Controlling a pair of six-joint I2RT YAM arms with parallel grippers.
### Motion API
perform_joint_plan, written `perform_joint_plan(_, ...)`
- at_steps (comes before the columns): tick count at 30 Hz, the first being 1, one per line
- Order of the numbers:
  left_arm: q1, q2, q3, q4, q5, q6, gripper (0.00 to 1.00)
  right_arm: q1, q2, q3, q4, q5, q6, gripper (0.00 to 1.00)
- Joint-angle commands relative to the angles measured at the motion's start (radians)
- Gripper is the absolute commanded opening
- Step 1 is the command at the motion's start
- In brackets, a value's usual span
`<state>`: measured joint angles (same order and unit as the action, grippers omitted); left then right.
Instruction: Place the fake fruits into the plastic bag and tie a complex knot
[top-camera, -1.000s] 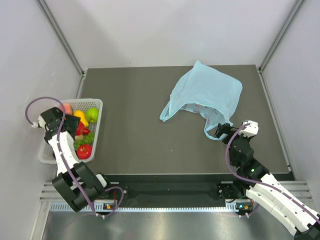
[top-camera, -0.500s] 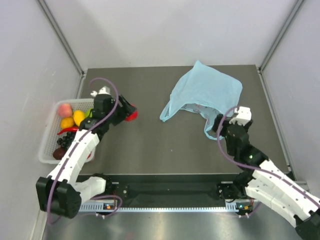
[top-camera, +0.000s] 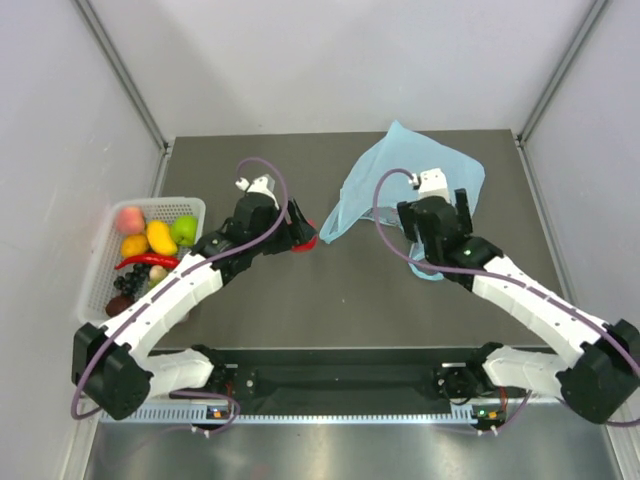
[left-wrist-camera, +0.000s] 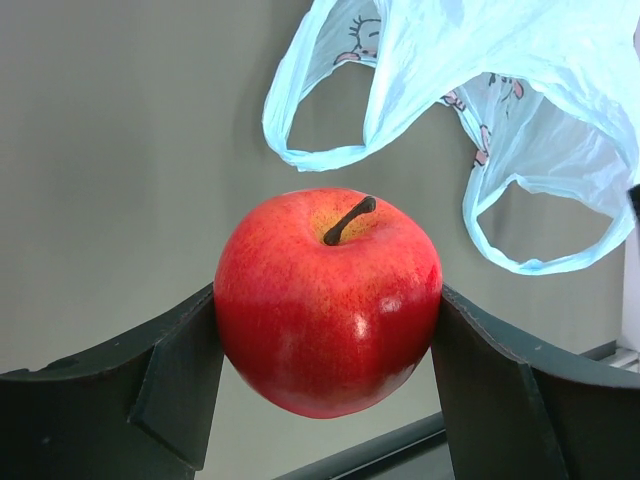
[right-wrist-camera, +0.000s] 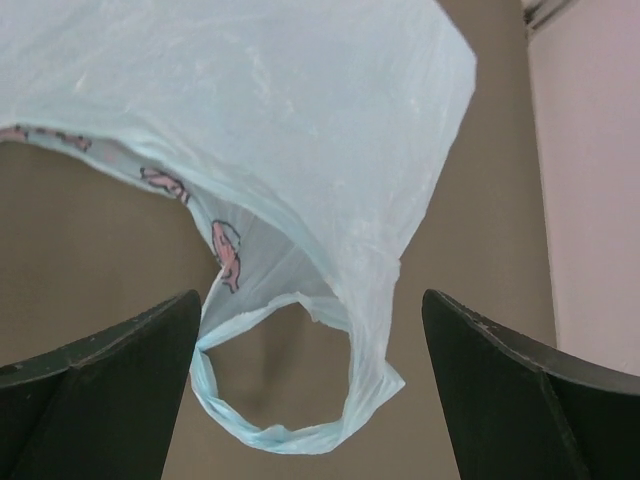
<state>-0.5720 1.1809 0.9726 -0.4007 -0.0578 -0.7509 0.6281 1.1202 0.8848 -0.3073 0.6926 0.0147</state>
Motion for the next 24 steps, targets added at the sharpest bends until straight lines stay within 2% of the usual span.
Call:
perform_joint_plan(1,-0.002,-0.026,0.051,0.040,-0.013,0.048,0.13,0.005,0.067,0.092,-0.048,-0.070,-0.116,0.92)
perform_joint_plan(3,-0.002,-0.035,0.061,0.019,-0.002,0.059,0.13,0.005,0.096,0.103,-0.056,-0.082,-0.162,0.90)
perform_joint_plan(13,0.000,-0.055,0.116,-0.076,0.052,0.123,0.14,-0.004,0.322,0.180,-0.009,0.070,-0.324,0.88)
perform_joint_plan(17,-0.002,-0.049,0.150,-0.130,0.019,0.159,0.14,-0.039,0.355,0.184,0.022,0.056,-0.343,0.80)
perform_joint_plan(20,-0.002,-0.058,0.149,-0.130,0.007,0.162,0.14,-0.073,0.389,0.192,0.036,0.067,-0.348,0.64)
perform_joint_plan(22,-0.002,-0.073,0.137,-0.125,-0.004,0.157,0.15,-0.093,0.424,0.209,0.037,0.062,-0.348,0.64)
perform_joint_plan(24,-0.002,-0.084,0.130,-0.127,-0.008,0.154,0.15,-0.100,0.454,0.226,0.039,0.059,-0.341,0.57)
